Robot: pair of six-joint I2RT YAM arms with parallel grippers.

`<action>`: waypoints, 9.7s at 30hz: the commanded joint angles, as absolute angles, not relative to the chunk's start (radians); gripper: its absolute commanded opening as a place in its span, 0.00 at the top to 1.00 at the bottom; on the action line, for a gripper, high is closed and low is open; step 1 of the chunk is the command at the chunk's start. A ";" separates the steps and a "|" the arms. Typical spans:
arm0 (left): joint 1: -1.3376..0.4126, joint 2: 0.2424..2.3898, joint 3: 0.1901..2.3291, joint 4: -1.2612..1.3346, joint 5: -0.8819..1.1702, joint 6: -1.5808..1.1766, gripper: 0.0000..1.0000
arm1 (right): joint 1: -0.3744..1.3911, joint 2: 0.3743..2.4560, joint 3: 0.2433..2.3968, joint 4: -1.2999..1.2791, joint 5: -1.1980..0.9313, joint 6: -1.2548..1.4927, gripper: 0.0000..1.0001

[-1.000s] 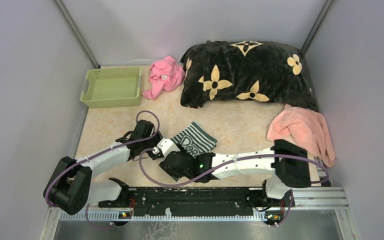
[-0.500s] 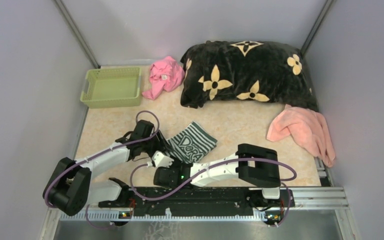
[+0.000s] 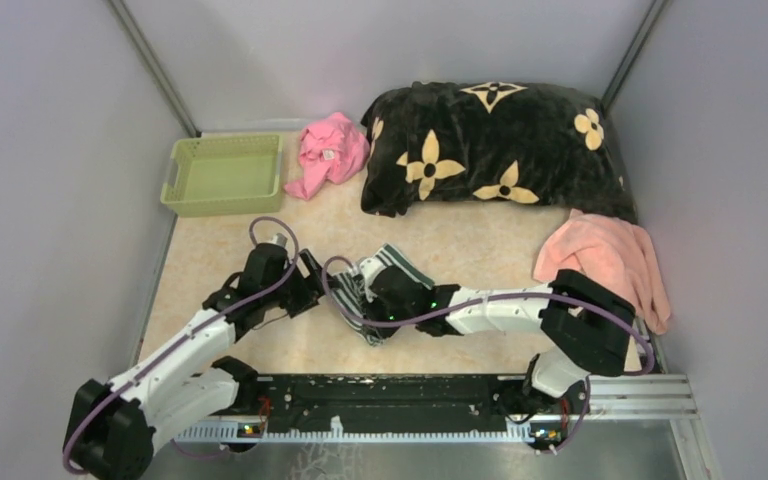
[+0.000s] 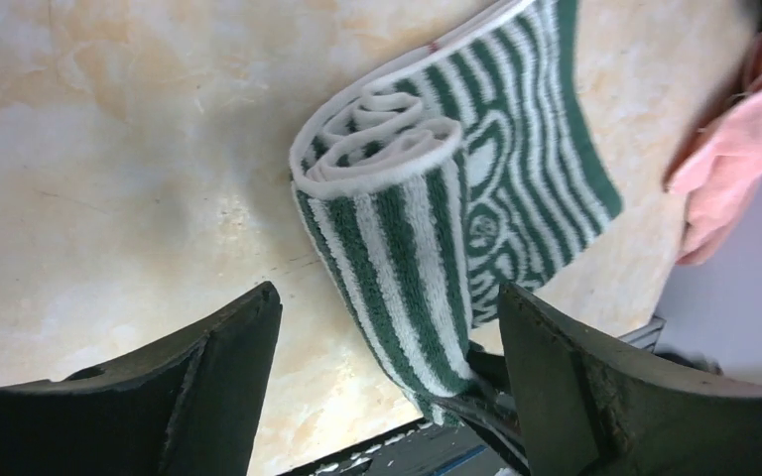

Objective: Roll the towels
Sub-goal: Roll the towel at the center of the board, then pick up the towel at the center of the board.

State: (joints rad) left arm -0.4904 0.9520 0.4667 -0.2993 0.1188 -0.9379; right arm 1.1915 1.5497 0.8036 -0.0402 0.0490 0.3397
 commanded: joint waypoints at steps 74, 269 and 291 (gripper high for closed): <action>-0.536 0.927 0.471 -0.350 0.030 -0.959 0.16 | 1.181 1.557 0.782 0.032 -0.309 0.391 0.93; -0.543 0.993 0.194 0.016 0.215 -1.156 0.55 | 1.121 1.909 0.521 0.622 -0.489 1.034 0.73; -0.130 1.387 0.992 -0.249 0.263 -0.479 0.82 | 0.932 1.208 0.715 -0.201 -0.068 0.437 0.08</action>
